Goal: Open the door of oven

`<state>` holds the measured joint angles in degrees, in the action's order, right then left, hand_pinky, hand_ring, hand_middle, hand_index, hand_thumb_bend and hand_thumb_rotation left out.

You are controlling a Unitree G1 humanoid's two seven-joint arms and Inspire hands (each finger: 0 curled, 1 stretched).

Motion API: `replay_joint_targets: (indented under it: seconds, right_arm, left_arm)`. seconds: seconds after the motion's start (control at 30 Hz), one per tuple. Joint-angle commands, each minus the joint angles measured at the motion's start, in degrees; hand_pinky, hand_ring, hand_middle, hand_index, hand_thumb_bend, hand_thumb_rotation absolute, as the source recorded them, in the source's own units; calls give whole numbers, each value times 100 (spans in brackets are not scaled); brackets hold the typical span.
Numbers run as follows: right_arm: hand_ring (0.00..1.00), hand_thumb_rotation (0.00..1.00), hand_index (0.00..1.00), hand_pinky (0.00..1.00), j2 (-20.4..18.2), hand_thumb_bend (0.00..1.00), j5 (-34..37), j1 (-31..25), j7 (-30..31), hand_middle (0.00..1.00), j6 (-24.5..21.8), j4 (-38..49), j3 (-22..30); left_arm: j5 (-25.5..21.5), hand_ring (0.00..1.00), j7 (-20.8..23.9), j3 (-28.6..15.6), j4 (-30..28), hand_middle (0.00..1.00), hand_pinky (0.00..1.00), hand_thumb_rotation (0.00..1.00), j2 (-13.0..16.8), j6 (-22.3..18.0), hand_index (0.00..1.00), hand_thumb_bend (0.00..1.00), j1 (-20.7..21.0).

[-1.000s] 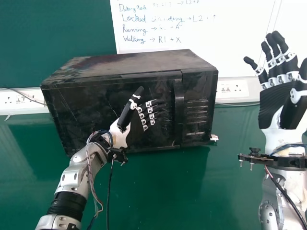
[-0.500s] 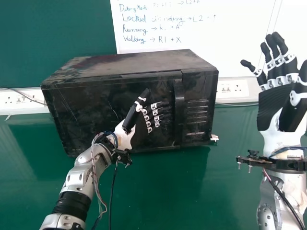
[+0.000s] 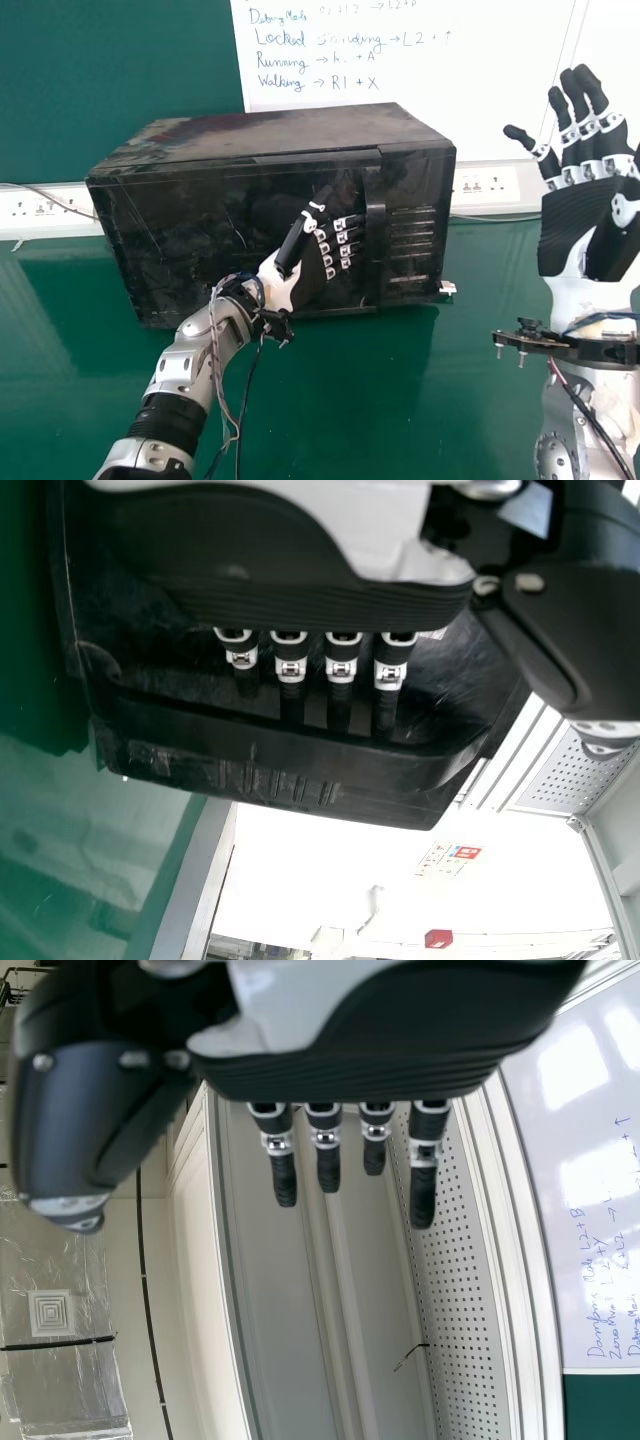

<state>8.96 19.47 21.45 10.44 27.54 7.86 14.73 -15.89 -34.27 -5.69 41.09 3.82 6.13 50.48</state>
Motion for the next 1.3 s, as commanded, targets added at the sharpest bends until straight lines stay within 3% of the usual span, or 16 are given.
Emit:
replay_joint_targets:
  seconds: [0.0, 0.23, 0.83, 1.03, 1.27]
  right_arm:
    - [92, 100, 87, 80, 2, 100, 8, 12, -6, 93, -18, 30, 0]
    - [92, 100, 86, 80, -18, 100, -20, 41, -31, 92, -18, 17, -19]
    - [92, 100, 87, 79, -38, 100, -169, 61, -179, 92, -10, 62, -59]
    - [92, 100, 87, 79, -37, 100, -157, 65, -196, 92, -23, 72, -64]
    - [92, 100, 86, 78, -36, 100, -174, 75, -193, 92, 29, 42, -57]
  left_arm:
    - [51, 89, 17, 32, 238, 97, 70, 71, -57, -78, 91, 89, 218]
    - [167, 87, 37, 50, 564, 96, 68, 71, -133, -249, 90, 90, 414]
    - [263, 85, -79, 147, 716, 94, 64, 74, -289, -367, 89, 90, 503]
    - [163, 78, -506, 122, 855, 87, 56, 75, -302, -335, 87, 90, 623]
    - [171, 76, -628, 99, 1027, 86, 57, 74, -312, -296, 86, 91, 724]
